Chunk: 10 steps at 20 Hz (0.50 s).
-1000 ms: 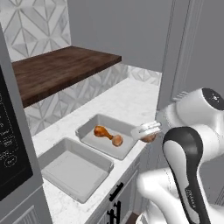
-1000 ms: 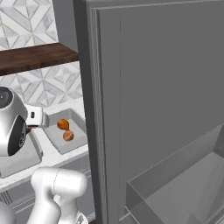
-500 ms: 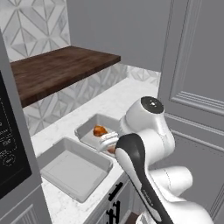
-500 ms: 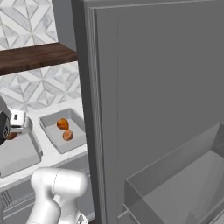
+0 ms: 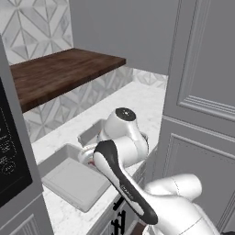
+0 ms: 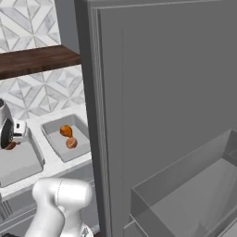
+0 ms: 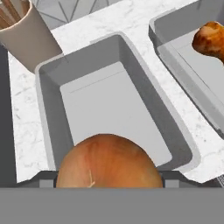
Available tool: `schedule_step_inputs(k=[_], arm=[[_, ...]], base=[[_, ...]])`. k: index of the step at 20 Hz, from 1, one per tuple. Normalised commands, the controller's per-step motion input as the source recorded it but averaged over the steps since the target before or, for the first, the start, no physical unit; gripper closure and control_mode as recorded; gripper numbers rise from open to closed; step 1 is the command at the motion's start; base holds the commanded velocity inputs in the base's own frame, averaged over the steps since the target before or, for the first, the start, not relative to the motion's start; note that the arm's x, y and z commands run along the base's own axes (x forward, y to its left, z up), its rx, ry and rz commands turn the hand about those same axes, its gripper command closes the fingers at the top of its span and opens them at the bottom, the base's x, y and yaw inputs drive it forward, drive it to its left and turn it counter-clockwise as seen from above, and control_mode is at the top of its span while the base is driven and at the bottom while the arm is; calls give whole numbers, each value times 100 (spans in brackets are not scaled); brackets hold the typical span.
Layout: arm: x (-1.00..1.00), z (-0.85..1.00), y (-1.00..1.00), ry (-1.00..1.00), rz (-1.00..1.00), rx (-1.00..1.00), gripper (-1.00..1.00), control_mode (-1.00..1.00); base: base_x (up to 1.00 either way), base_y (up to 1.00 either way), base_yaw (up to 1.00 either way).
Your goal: Place one onion and one chicken drumstick in each tupperware on the nearby counter, to pack two identical lunches.
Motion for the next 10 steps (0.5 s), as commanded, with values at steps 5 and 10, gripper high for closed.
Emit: schedule_step_inputs(k=[5, 10], arm=[[67, -57, 28, 4, 5, 0, 100, -100], [55, -58, 38, 3, 2, -1, 100, -100]], base=[[0, 0, 0], [0, 0, 0]])
